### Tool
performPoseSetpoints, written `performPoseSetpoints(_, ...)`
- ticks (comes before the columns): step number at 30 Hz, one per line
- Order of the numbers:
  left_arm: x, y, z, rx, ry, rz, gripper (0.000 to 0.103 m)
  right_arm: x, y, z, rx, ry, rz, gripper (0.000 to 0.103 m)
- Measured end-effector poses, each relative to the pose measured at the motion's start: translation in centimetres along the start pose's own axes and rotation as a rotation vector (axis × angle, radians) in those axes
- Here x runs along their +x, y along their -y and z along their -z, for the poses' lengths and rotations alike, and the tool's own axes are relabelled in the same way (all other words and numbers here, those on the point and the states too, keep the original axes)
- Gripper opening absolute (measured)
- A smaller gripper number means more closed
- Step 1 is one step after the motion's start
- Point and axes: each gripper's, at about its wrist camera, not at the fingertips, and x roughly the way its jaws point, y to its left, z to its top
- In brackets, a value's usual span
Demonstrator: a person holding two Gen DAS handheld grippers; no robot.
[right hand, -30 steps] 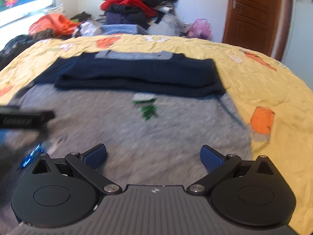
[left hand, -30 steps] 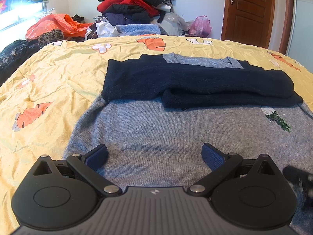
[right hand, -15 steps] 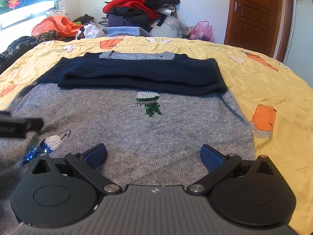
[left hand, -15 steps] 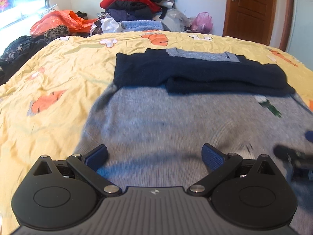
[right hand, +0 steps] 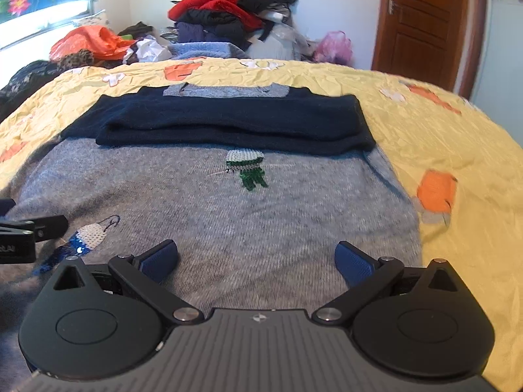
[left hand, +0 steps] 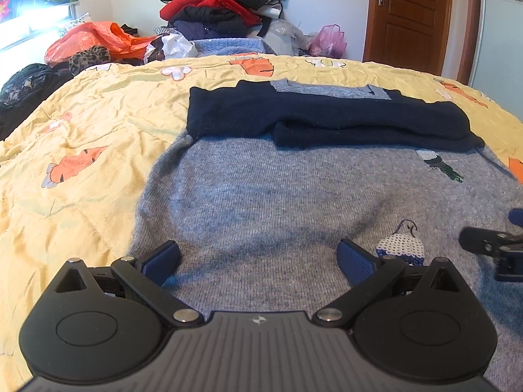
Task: Fold small clothes
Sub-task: 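Move both tools over the grey sweater toward its ribbed hem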
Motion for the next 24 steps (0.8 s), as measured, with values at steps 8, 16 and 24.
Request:
performPoseSetpoints(8,0.0,0.0,0.0,0.001,-0.001,-0.001,0.103,-2.3,-0.6,2.5,-0.029,0.023,-0.026,0.103)
performPoseSetpoints(16,-4.1,0.1,2.6,0.001,-0.020,-0.004,0.103,-2.6,-0.3,2.6,-0.026,0.024,-0.029,0.103)
performPoseSetpoints(24,-4.0,0.0,3.3,0.011,-0.009,0.013,0.103,-2.6,-0.6,2.6,-0.032,0.024,-0.020,0.103)
